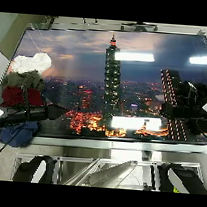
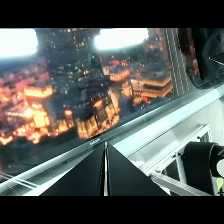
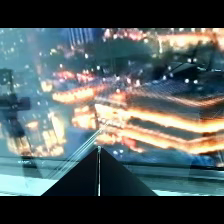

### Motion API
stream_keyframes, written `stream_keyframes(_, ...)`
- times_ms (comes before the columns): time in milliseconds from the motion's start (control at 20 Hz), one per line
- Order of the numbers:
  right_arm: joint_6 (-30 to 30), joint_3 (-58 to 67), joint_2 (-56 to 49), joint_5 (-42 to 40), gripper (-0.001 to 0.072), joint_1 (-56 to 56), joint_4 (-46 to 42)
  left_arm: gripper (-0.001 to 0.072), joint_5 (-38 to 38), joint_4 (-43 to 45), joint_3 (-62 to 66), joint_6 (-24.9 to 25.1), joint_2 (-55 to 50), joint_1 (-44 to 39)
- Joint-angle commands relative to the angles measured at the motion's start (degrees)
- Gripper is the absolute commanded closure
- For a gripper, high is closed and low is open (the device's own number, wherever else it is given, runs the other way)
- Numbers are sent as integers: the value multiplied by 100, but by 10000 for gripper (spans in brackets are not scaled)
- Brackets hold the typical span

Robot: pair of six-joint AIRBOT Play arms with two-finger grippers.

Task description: Fold the shirts.

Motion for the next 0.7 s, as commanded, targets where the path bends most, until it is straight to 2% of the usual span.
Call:
stream_keyframes(0, -2, -2, 4, 4, 695, 4, 0, 705, 11, 4, -4, 7, 4, 4)
stream_keyframes(50, -2, -2, 4, 4, 695, 4, 0, 662, 22, 4, -4, 9, 4, 4)
stream_keyframes(100, -2, -2, 4, 4, 695, 4, 0, 474, 151, 11, -4, 7, 4, 9)
stream_keyframes(150, -2, -2, 4, 4, 695, 4, 0, 420, 372, 9, 11, 9, 4, 48)
stream_keyframes(250, -2, -2, 4, 7, 695, 4, 0, 413, 946, 313, 369, 20, -83, 354)
stream_keyframes(300, -2, -2, 4, 4, 695, 4, 0, 259, 1152, 623, 730, 31, -275, 568)
stream_keyframes(350, -2, -2, 4, 4, 695, 4, 0, -12, 1366, 957, 1178, -13, -577, 855)
stream_keyframes(400, -2, -2, 4, 4, 695, 4, 0, -12, 1541, 1187, 1681, -2, -966, 1126)
stream_keyframes(500, -2, -2, 2, 4, 695, 4, 0, -12, 1886, 1408, 2789, 330, -1963, 1456)
stream_keyframes(650, -2, -2, 4, 7, 695, 4, 0, -12, 2203, 1840, 4913, 380, -4072, 1504)
